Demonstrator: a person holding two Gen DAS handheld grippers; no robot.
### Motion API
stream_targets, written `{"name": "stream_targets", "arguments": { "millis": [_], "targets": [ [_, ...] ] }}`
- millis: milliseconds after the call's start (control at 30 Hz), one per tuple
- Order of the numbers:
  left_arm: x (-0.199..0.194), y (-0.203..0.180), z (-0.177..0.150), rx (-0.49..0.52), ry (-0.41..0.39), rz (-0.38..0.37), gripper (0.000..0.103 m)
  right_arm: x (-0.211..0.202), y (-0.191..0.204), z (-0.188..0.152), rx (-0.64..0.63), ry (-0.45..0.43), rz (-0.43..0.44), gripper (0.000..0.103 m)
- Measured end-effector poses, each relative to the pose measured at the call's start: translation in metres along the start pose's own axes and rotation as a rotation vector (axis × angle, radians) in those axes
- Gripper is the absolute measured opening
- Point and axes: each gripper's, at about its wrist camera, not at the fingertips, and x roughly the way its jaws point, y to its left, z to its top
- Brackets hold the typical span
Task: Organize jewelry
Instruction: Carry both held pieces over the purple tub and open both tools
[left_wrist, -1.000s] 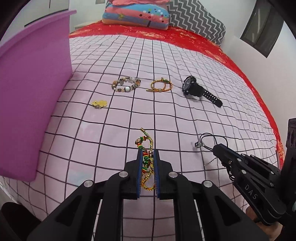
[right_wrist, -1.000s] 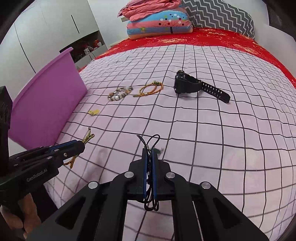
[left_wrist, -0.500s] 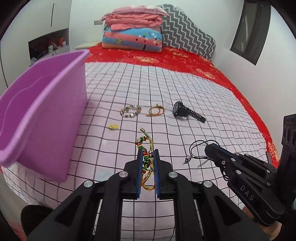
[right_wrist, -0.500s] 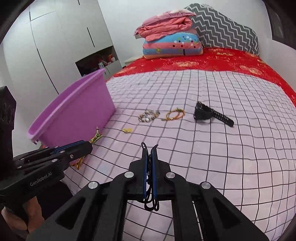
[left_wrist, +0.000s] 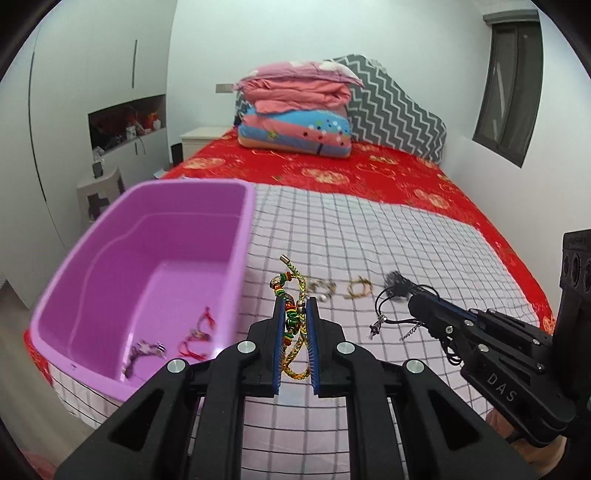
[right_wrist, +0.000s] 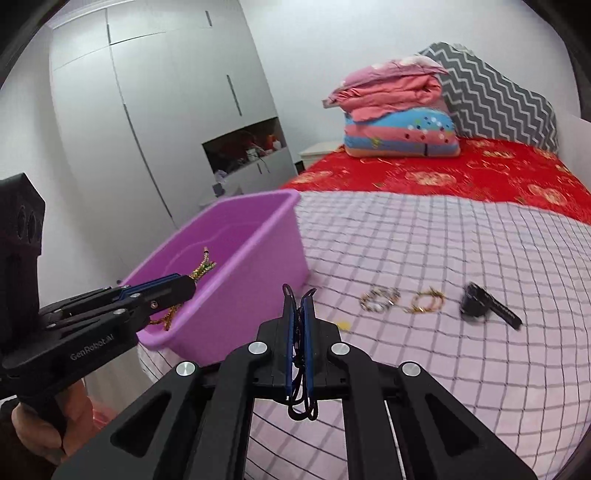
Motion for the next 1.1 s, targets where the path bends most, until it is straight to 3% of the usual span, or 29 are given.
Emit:
{"name": "stream_targets", "arguments": {
  "millis": [267,533,833,1100],
  "targets": [
    [-0.009,0.066,0.029,-0.051,-0.044,0.08,0.012,0.038,0.066,0.047,-0.076,-0.014,0.094,0.005],
    [0.015,0.131,0.031,-0.142,-0.007,0.15,0.012,0.104,0.113,0.063,-0.113,0.067,0.153,0.005],
    [0.05,0.164,0.019,-0.178,0.078,0.168,0.012,0.16,0.127,0.059,-0.117,0.173,0.132,0.005],
    [0.067,0.174,0.016,-0.198,0.129,0.18,0.012,0.181,0.125,0.059,-0.128,0.218,0.114,0.005]
  ]
}}
